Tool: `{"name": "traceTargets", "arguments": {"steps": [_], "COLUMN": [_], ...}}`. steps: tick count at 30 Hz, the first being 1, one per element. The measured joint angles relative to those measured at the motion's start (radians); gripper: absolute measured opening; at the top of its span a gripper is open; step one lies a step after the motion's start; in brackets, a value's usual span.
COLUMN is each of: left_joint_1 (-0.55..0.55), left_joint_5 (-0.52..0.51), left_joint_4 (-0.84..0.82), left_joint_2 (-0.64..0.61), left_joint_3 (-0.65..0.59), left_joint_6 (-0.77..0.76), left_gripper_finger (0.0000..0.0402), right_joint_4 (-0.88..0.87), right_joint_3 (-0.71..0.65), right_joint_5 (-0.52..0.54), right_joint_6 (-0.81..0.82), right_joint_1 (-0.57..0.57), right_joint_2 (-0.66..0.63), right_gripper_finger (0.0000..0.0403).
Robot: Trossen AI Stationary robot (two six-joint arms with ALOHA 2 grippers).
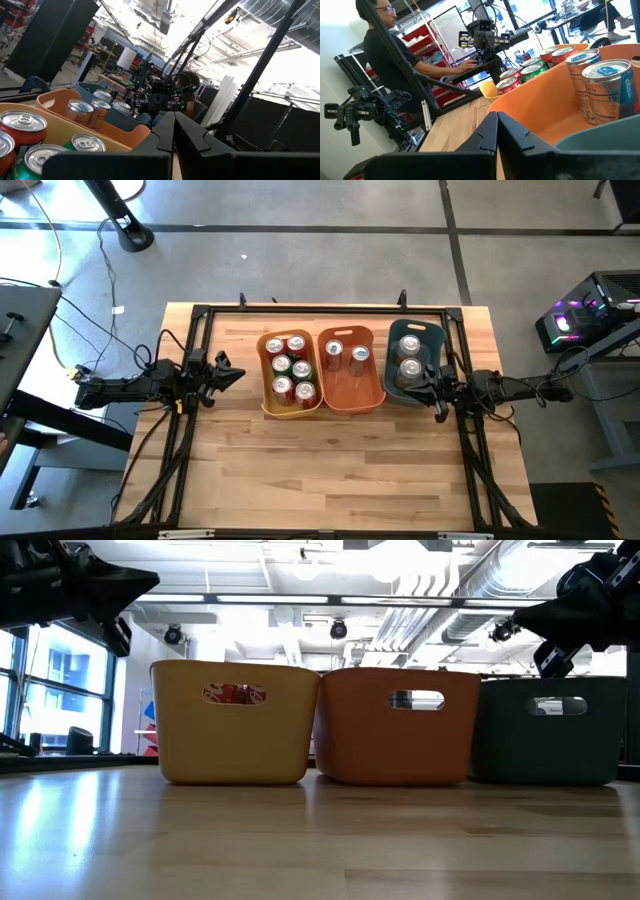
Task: Sort soda cans
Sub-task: Return to Home Position
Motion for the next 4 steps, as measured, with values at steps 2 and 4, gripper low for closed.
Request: {"name": "traceTargets", "arguments": {"steps": [2, 4], "left_joint_1": [0.000, 0.000], "left_joint_5": [0.000, 0.000], "left_joint_4": [0.000, 0.000], "left_joint_2": [0.000, 0.000], "left_joint_3": [0.000, 0.000], "left_joint_6": [0.000, 0.000], "left_gripper_finger": [0.0000, 0.0000], "right_joint_4": [0.000, 0.000], "right_joint_3": [0.000, 0.000], "right_joint_5": [0.000, 0.000], "right_joint_6": [0.000, 0.000], "right_joint_1": [0.000, 0.000], "right_joint_2": [0.000, 0.000], "right_gripper_finger": [0.0000, 0.0000]}}
